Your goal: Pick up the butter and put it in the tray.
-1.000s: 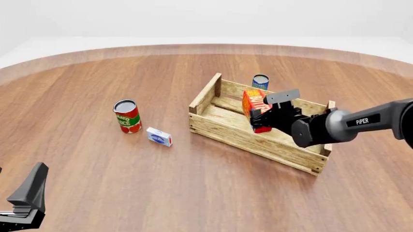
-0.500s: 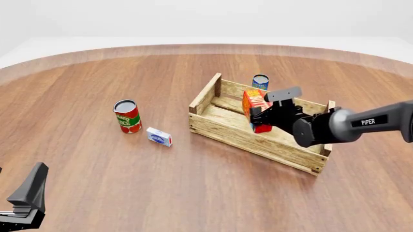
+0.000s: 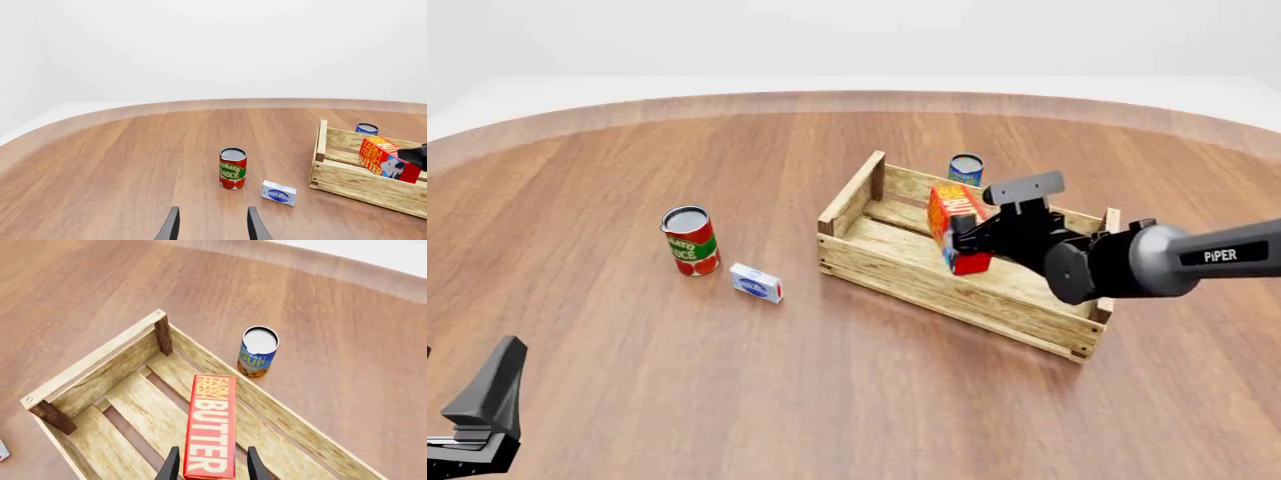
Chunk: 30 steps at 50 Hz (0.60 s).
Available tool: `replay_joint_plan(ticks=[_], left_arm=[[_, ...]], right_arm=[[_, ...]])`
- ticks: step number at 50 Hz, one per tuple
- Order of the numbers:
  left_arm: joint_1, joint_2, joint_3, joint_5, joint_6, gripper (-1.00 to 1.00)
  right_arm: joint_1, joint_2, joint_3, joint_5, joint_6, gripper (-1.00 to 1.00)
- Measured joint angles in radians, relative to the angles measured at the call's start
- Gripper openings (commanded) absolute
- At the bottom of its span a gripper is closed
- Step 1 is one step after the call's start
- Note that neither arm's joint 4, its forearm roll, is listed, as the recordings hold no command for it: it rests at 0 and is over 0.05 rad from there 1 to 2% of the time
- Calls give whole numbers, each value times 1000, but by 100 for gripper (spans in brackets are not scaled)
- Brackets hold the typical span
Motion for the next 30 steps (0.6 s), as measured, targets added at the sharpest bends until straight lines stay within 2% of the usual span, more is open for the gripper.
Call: replay_joint_plan(ticks=[30], left_arm=[[0, 0, 0, 0, 0, 100]], right_arm=[[-3, -96, 72, -3, -8, 100]])
